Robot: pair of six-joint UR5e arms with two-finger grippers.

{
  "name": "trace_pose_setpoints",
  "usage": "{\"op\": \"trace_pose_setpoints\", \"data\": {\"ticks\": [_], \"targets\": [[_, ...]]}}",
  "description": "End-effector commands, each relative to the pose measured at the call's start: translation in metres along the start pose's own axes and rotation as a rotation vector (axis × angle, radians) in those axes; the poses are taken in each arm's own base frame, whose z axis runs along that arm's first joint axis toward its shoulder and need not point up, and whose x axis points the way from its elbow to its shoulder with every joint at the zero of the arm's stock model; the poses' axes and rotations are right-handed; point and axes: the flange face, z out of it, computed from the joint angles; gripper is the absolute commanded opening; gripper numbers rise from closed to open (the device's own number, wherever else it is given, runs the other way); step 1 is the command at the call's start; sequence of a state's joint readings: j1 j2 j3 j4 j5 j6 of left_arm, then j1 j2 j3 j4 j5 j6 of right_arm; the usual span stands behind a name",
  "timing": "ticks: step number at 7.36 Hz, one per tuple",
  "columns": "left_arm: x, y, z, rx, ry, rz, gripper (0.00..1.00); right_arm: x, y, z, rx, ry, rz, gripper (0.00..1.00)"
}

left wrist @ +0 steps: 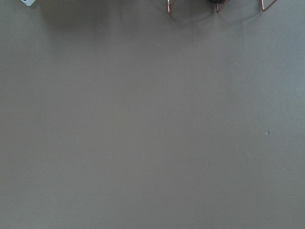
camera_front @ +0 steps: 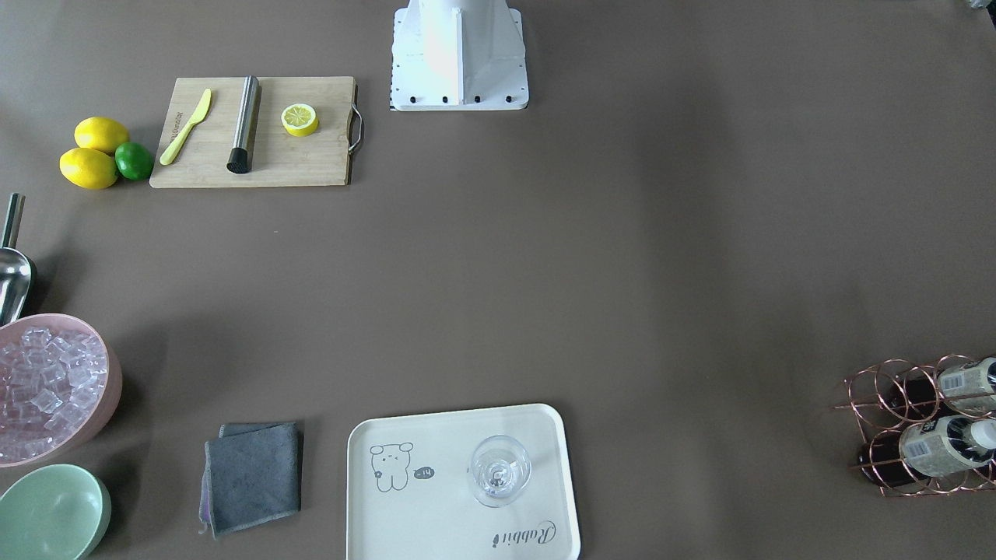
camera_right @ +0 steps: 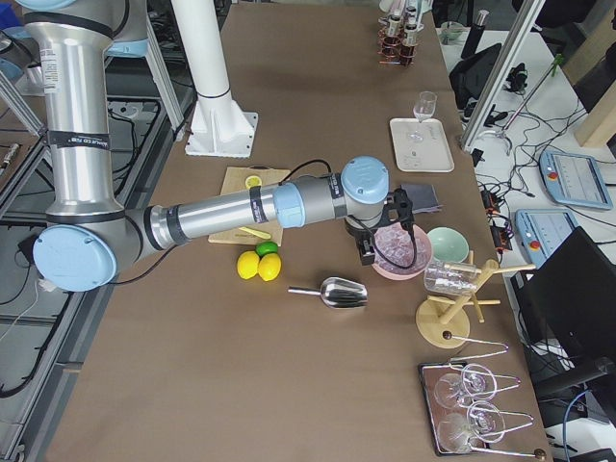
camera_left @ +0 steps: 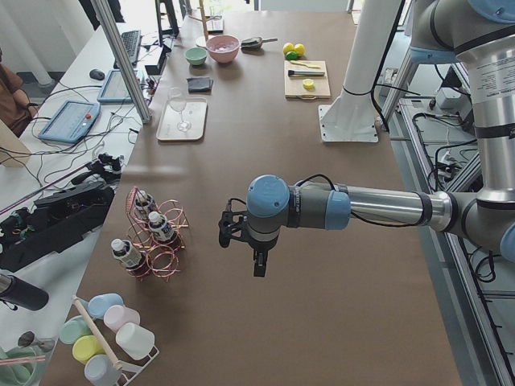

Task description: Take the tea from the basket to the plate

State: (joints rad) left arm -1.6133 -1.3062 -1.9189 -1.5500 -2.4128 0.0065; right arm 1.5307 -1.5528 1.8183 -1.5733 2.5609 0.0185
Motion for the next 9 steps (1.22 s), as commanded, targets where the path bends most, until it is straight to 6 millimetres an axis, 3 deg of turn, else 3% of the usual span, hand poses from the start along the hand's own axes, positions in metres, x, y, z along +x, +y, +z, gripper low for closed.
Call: {"op": "trace_pose_setpoints", "data": {"ticks": [1, 2, 4, 5, 6, 7, 8, 9], "targets": [[0.011, -0.016, -0.012, -0.024, 0.0, -0.041, 0.98, -0.059, -0.011, 0.011, 0.105, -0.101, -0.307, 1.0], [0.022, -0.045, -0.029, -0.049, 0.002, -0.089, 0.98, -0.082, -0.012, 0.022, 0.114, -0.142, -0.396, 1.0], [0.048, -0.104, -0.071, -0.066, 0.002, -0.151, 0.98, -0.129, -0.035, 0.017, 0.161, -0.232, -0.563, 1.0], [0.052, -0.129, -0.09, -0.04, -0.002, -0.279, 0.98, -0.161, -0.05, 0.022, 0.163, -0.259, -0.63, 1.0], [0.065, -0.15, -0.107, 0.011, 0.002, -0.549, 0.98, -0.192, -0.071, 0.025, 0.171, -0.272, -0.688, 1.0], [0.061, -0.189, -0.107, 0.073, 0.019, -0.638, 0.98, -0.197, -0.079, 0.027, 0.172, -0.274, -0.704, 1.0], [0.069, -0.203, -0.112, 0.097, 0.033, -0.743, 0.98, -0.202, -0.084, 0.024, 0.19, -0.263, -0.726, 1.0], [0.078, -0.211, -0.12, 0.117, 0.061, -0.972, 0.98, -0.189, -0.087, 0.032, 0.247, -0.24, -0.788, 1.0]]}}
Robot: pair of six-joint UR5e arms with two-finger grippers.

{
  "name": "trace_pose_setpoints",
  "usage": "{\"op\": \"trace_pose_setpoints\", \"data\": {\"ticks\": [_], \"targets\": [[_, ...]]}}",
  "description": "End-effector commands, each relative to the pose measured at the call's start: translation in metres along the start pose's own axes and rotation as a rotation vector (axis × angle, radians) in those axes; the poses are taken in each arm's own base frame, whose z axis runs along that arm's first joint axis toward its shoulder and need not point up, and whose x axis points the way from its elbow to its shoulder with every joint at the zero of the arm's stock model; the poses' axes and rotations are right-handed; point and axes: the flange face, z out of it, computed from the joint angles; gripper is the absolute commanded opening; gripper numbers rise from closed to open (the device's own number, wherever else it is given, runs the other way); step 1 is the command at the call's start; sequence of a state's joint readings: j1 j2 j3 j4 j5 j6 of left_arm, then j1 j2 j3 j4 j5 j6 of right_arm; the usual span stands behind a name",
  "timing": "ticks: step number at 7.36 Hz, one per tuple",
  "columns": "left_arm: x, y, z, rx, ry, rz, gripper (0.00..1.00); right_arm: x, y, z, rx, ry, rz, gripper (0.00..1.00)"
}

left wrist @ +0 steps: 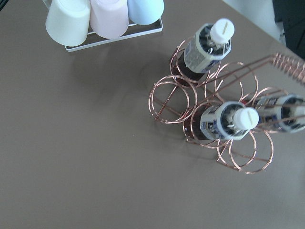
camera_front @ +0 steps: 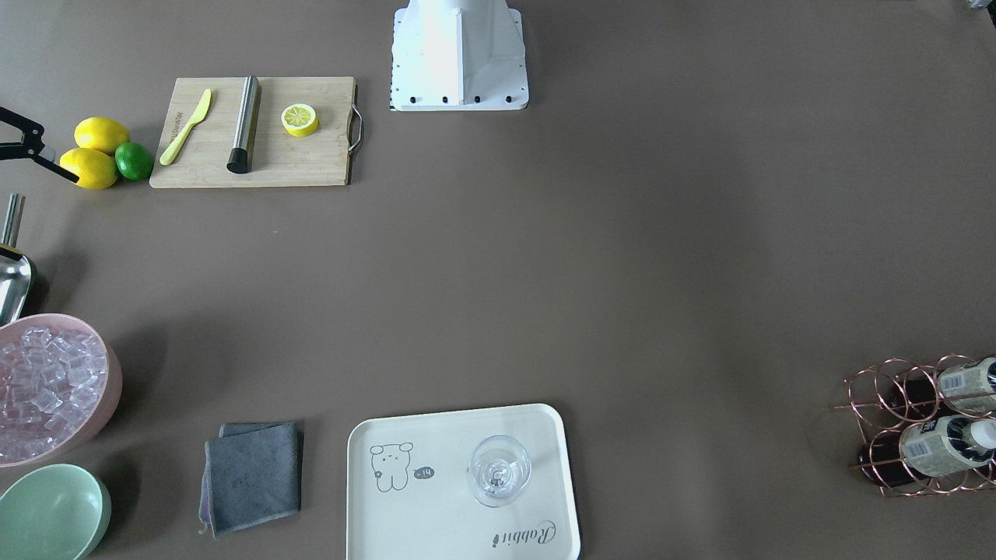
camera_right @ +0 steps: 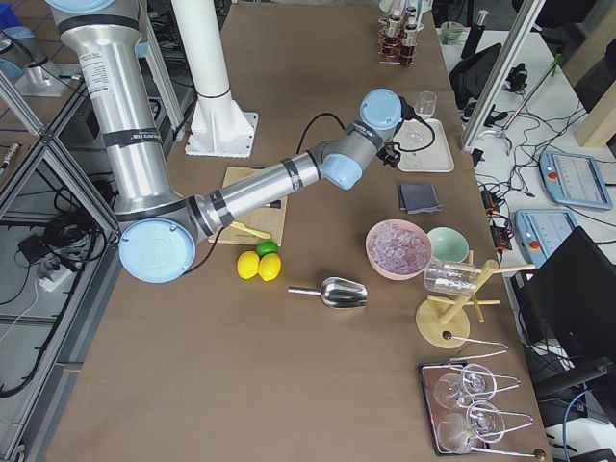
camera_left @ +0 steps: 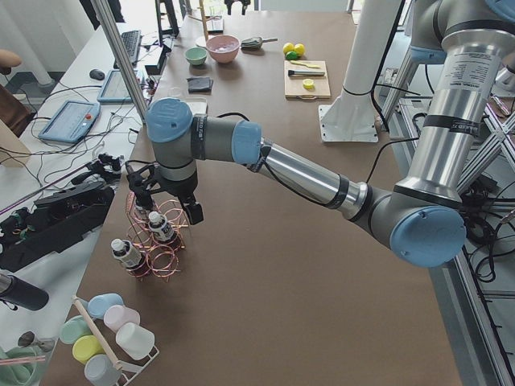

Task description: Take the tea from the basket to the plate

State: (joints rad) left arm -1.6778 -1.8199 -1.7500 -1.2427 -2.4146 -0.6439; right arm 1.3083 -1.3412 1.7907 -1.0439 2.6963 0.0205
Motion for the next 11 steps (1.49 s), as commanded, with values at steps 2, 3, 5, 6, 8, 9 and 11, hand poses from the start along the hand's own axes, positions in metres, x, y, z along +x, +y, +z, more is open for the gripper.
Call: {"op": "trace_pose_setpoints", "data": {"ticks": [2, 3, 5, 6, 8, 9, 11], "targets": [[0.035, -0.028, -0.002, 0.064, 0.105, -0.581, 0.98, 0.054, 0.04, 0.026, 0.136, 0.061, -0.261, 1.0], [0.038, -0.049, 0.011, 0.065, 0.131, -0.698, 0.98, 0.051, 0.044, 0.024, 0.19, 0.073, -0.358, 1.0], [0.037, -0.072, 0.024, 0.083, 0.196, -0.81, 0.98, 0.025, 0.043, 0.036, 0.267, 0.03, -0.519, 1.0], [0.039, -0.077, 0.035, 0.086, 0.2, -0.796, 0.98, 0.012, 0.042, 0.052, 0.281, -0.006, -0.563, 1.0], [0.071, -0.085, 0.043, 0.161, 0.199, -0.845, 0.98, -0.016, 0.034, 0.08, 0.379, -0.002, -0.584, 0.98], [0.079, -0.085, 0.048, 0.187, 0.2, -0.899, 0.98, -0.027, 0.026, 0.089, 0.475, 0.038, -0.498, 0.98], [0.089, -0.085, 0.058, 0.175, 0.249, -1.0, 0.98, -0.059, 0.014, 0.113, 0.6, -0.02, -0.425, 0.94]]}}
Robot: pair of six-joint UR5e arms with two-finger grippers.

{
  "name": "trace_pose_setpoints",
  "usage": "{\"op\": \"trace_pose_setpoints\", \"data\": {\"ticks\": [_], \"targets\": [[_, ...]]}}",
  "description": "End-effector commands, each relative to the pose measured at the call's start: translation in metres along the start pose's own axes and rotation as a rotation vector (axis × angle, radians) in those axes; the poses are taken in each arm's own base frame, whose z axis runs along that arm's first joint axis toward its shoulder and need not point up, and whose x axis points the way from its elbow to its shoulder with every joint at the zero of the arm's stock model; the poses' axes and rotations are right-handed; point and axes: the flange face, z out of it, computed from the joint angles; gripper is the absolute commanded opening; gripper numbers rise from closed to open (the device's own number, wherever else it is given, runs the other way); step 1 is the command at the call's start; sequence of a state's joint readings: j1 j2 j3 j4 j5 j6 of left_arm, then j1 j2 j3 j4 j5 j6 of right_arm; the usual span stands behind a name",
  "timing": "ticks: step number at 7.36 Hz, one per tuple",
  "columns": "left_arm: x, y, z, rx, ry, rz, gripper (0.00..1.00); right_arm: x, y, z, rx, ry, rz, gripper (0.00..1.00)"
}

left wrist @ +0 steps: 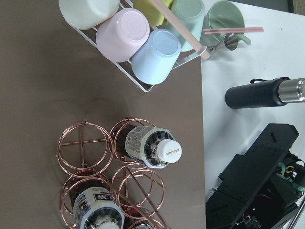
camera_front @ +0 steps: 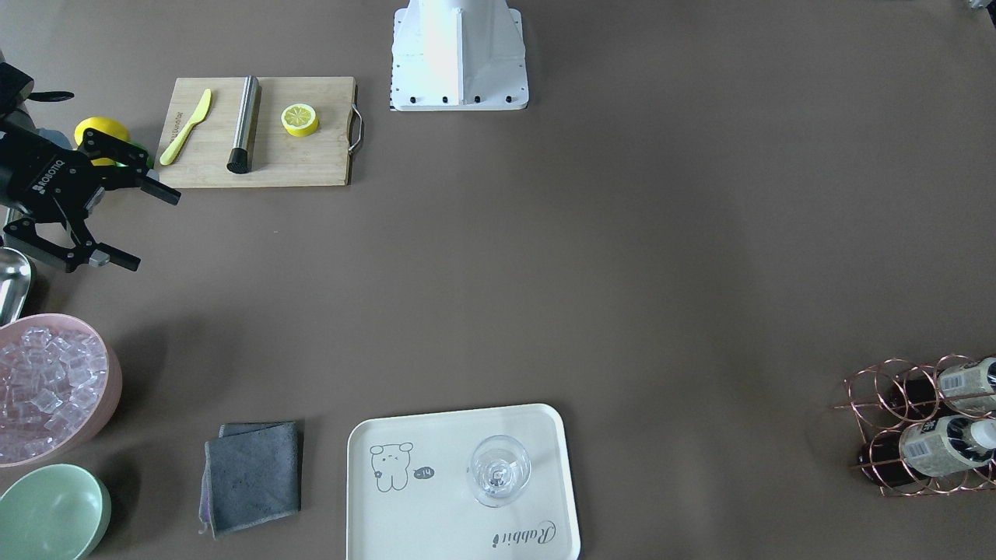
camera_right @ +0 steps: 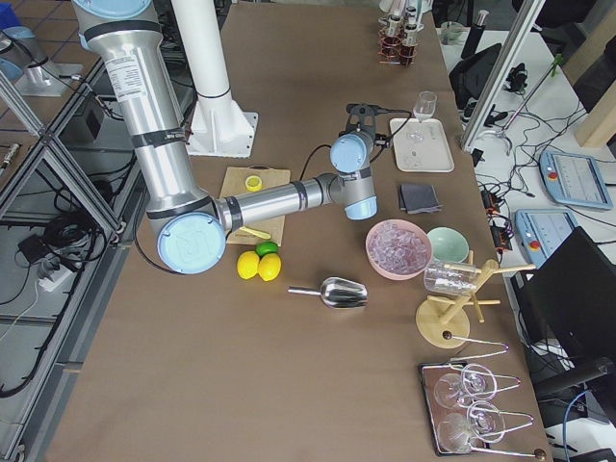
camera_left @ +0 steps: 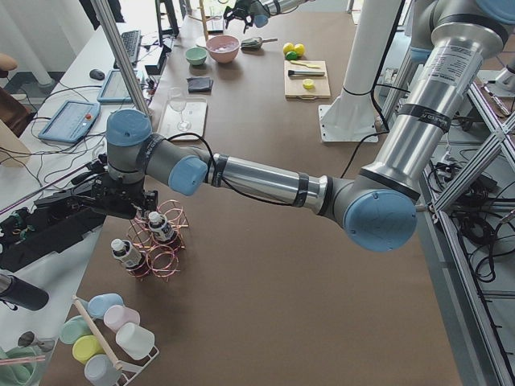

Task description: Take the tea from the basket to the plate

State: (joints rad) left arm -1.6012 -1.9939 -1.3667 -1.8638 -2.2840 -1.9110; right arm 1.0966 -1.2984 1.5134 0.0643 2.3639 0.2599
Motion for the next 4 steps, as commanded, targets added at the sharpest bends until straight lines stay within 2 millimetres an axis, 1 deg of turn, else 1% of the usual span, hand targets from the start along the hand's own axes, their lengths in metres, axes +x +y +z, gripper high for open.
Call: {"op": "trace_pose_setpoints", "data": {"ticks": [1, 2, 3, 4], "targets": [[-0.001, 0.014, 0.021, -0.011, 0.017, -0.085, 0.98, -0.034, -0.009, 0.035, 0.168, -0.016, 0.088, 0.98], [-0.001, 0.02, 0.024, -0.018, 0.019, -0.079, 0.98, -0.036, -0.008, 0.034, 0.174, -0.022, 0.082, 0.99], [-0.004, 0.029, 0.034, -0.023, 0.006, -0.069, 0.98, -0.039, -0.008, 0.038, 0.176, -0.033, 0.085, 0.99], [-0.004, 0.031, 0.035, -0.024, 0.007, -0.066, 0.98, -0.044, -0.007, 0.042, 0.176, -0.049, 0.077, 0.99]]}}
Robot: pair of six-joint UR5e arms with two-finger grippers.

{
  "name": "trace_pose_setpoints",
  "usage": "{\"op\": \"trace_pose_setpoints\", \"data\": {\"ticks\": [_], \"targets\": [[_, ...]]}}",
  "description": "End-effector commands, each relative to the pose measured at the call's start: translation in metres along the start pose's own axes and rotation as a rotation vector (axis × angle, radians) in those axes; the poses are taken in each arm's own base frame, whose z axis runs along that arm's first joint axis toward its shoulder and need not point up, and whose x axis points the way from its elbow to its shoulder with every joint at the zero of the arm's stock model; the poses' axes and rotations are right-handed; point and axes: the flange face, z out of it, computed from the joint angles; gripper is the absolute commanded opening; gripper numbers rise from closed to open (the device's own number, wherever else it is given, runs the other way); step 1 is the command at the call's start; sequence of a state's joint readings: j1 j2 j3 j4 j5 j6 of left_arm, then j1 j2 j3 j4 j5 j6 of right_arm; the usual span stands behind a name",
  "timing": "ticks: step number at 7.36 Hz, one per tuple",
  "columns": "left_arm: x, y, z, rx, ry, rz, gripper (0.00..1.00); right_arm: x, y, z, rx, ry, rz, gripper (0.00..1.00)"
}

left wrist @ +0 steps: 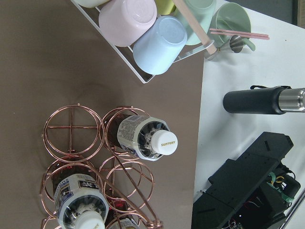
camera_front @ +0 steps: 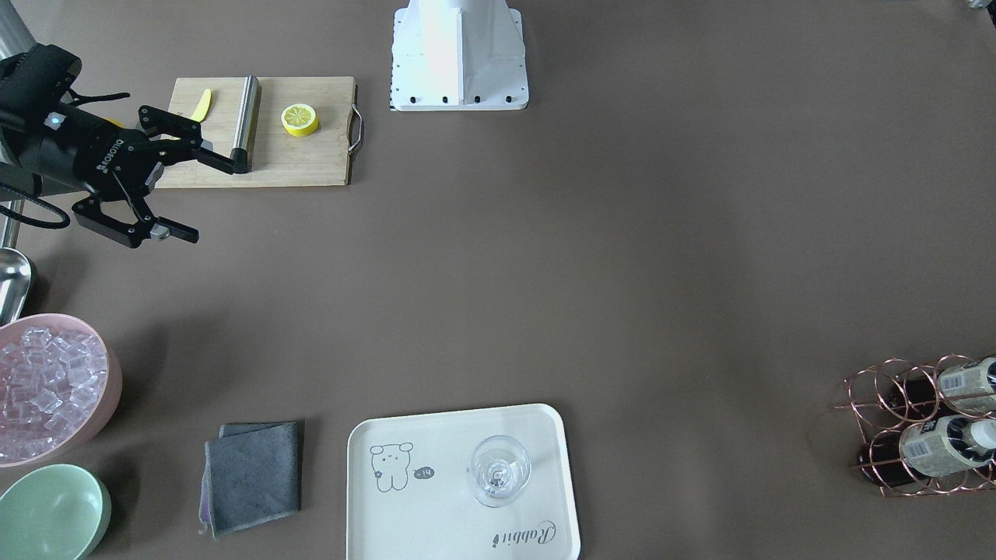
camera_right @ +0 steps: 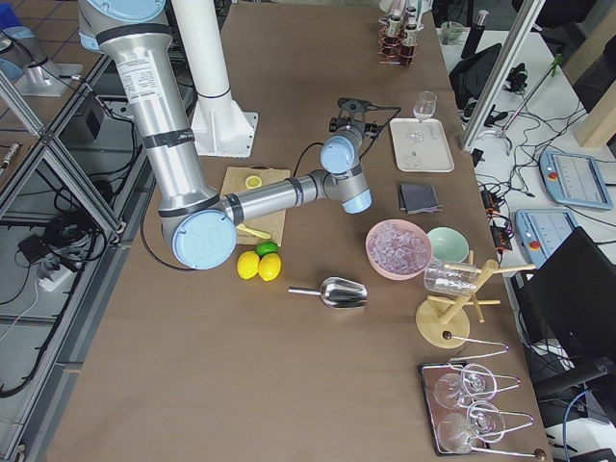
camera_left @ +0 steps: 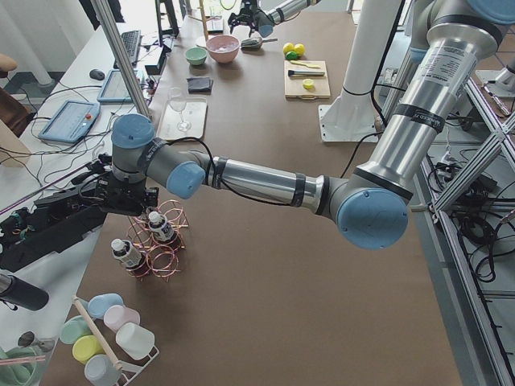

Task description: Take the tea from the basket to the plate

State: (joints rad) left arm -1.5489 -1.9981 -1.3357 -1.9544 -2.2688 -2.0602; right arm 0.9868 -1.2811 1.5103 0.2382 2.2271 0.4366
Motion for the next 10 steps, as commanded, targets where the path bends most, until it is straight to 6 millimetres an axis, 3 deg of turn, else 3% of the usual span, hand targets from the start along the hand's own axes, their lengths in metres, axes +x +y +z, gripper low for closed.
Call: {"op": "trace_pose_setpoints", "data": {"ticks": [1, 2, 4, 6, 8, 10], "targets": [[-0.005, 0.01, 0.02, -0.014, -0.005, 0.021, 0.97, -0.008, 0.004, 0.006, 0.009, -0.026, -0.007, 1.0], [-0.006, 0.011, 0.022, -0.023, 0.004, 0.011, 0.93, -0.01, 0.007, 0.004, 0.023, -0.032, -0.018, 1.0], [-0.004, 0.017, 0.022, -0.027, 0.008, -0.001, 0.73, -0.011, 0.004, 0.004, 0.033, -0.037, -0.026, 1.0], [-0.004, 0.023, 0.023, -0.032, 0.006, -0.005, 0.31, -0.012, 0.003, 0.005, 0.041, -0.041, -0.021, 1.0], [-0.003, 0.026, 0.02, -0.035, 0.011, -0.014, 0.0, -0.01, -0.019, 0.018, 0.079, -0.054, -0.036, 1.0], [0.002, 0.035, 0.005, -0.044, 0.028, -0.016, 0.0, -0.01, -0.017, 0.017, 0.077, -0.056, -0.003, 1.0]]}}
